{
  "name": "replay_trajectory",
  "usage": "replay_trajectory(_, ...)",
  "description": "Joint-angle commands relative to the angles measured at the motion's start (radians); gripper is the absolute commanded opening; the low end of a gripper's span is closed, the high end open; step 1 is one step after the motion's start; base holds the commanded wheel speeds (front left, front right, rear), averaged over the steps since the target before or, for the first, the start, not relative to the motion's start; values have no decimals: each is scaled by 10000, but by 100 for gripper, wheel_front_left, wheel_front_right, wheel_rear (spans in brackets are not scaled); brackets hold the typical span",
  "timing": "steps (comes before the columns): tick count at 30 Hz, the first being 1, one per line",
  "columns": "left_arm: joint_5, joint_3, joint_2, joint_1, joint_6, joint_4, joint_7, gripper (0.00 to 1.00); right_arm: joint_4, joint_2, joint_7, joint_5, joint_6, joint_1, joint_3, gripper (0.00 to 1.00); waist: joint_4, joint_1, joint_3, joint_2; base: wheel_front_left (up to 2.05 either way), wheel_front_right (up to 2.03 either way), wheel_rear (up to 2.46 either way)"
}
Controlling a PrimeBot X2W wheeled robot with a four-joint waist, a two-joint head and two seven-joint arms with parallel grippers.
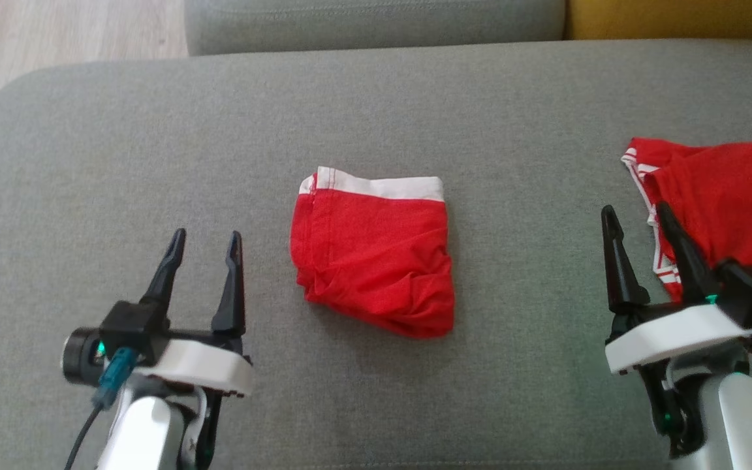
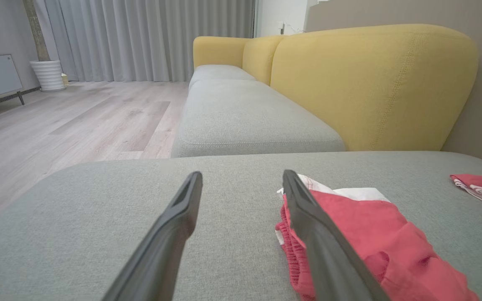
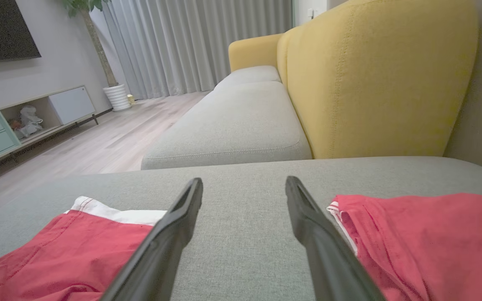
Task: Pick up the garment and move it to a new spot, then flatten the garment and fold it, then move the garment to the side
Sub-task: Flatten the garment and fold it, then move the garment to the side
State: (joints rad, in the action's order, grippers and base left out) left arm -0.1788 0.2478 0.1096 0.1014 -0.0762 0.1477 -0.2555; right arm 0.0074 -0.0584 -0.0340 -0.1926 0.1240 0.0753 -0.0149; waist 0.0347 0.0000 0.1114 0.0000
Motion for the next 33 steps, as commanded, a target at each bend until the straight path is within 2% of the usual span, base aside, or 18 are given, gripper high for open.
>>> replay_trajectory(1, 81, -381, 255, 70, -103, -458, 16, 100, -569, 23, -82, 80, 67, 52, -171, 100, -69, 0, -149, 0, 0, 0, 0)
replay_trajectory(18, 51, -433, 695, -1394, -462, -1306, 512, 100, -1678, 66, -841, 304, 67, -1628, 160, 100, -131, 0, -1231, 0, 0, 0, 0)
replay_trajectory(33, -74, -404, 755, -1899, -738, -1724, 835, 100, -1805, 80, -1009, 176, 67, -1853, 54, 100, 64, 0, -1406, 0, 0, 0, 0)
